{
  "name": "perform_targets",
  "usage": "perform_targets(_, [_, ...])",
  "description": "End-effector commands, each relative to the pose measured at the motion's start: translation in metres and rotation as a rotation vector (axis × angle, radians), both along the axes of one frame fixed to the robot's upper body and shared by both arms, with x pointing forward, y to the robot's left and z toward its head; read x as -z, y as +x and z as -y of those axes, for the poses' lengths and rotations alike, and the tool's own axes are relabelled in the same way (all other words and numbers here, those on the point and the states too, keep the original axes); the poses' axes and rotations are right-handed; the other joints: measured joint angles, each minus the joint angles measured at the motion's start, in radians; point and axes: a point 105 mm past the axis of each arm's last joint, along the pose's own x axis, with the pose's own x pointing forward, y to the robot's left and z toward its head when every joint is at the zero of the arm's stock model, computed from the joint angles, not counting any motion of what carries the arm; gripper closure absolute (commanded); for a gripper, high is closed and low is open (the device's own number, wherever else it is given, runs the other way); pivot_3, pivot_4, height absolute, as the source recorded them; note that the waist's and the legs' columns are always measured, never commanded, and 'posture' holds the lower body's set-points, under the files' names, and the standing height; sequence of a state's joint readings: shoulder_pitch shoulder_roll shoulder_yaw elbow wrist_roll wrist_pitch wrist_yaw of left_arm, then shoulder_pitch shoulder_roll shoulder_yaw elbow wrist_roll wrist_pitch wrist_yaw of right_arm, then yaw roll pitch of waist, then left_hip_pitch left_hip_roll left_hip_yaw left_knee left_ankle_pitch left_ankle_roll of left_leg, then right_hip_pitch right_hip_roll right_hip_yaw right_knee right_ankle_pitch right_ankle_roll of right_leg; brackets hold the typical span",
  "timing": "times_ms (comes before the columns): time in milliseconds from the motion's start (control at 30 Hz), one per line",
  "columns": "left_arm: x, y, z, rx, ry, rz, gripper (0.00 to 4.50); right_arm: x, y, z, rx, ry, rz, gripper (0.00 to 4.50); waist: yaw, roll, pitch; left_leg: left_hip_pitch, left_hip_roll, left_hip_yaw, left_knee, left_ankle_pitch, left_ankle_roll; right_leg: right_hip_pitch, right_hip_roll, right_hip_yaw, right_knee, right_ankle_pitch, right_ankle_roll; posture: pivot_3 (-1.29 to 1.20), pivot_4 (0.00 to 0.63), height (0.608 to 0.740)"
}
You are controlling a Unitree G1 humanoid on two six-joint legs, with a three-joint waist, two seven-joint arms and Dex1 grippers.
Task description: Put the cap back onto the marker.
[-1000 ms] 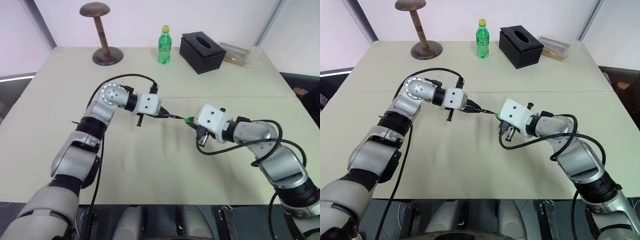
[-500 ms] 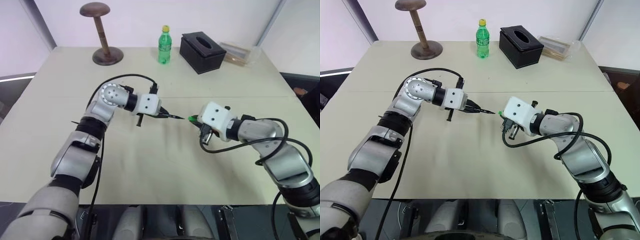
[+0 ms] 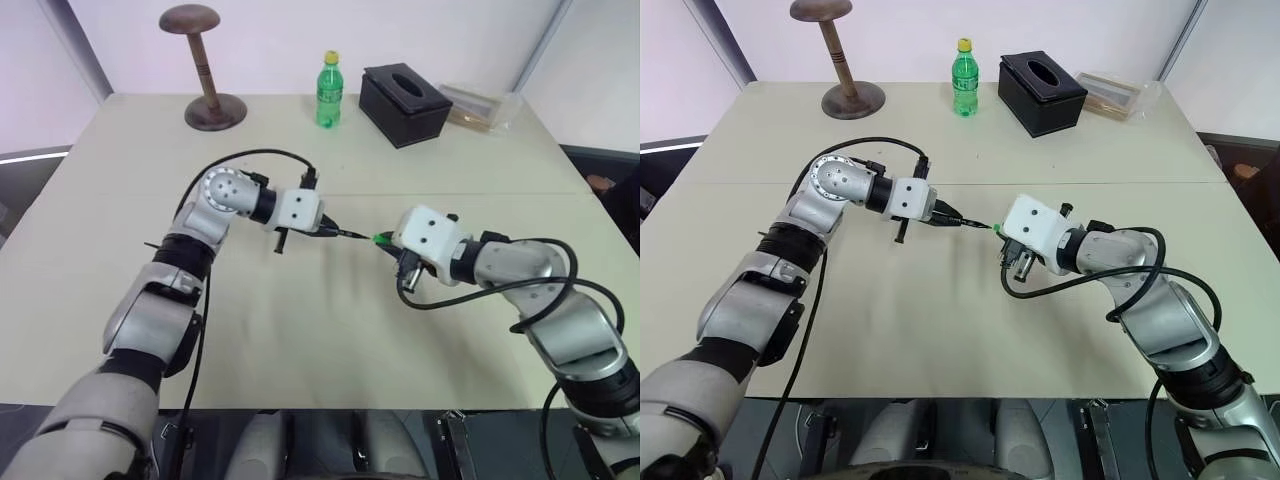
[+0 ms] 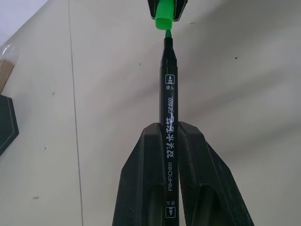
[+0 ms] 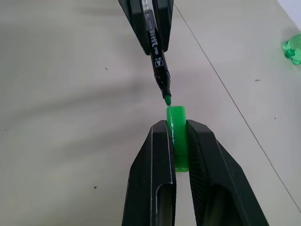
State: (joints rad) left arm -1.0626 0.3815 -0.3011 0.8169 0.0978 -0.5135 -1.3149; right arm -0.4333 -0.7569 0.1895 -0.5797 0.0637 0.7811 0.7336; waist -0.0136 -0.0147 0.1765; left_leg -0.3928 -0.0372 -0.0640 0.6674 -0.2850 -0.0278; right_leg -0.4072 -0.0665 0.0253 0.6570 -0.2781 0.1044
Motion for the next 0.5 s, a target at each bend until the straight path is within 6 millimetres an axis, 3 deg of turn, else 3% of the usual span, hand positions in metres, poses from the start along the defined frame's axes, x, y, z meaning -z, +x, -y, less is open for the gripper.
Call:
perform_targets(33, [-0.0122,-0.0003,0.0033,0.021,-0.013,0.043,4.5,-0.0092,-0.0038,-0.0066,-0.028,0.012,0.039,4.47,0.0,0.0,0.0,0.0,0.0,0.0,0.0,0.0,0.0,0.0,0.0,0.0,0.0,0.0,0.0,0.0,0.15,0.74])
perform_targets(500, [-0.0129,0.0,0.0037,0.022,-0.014,0.045,4.5,-0.0078,-0.0034,-0.0091,-0.034,0.013,0.036,4.47,0.0,0.0,0.0,0.0,0.0,0.0,0.0,0.0,0.0,0.0,0.0,0.0,0.0,0.0,0.0,0.0,0.15,0.74])
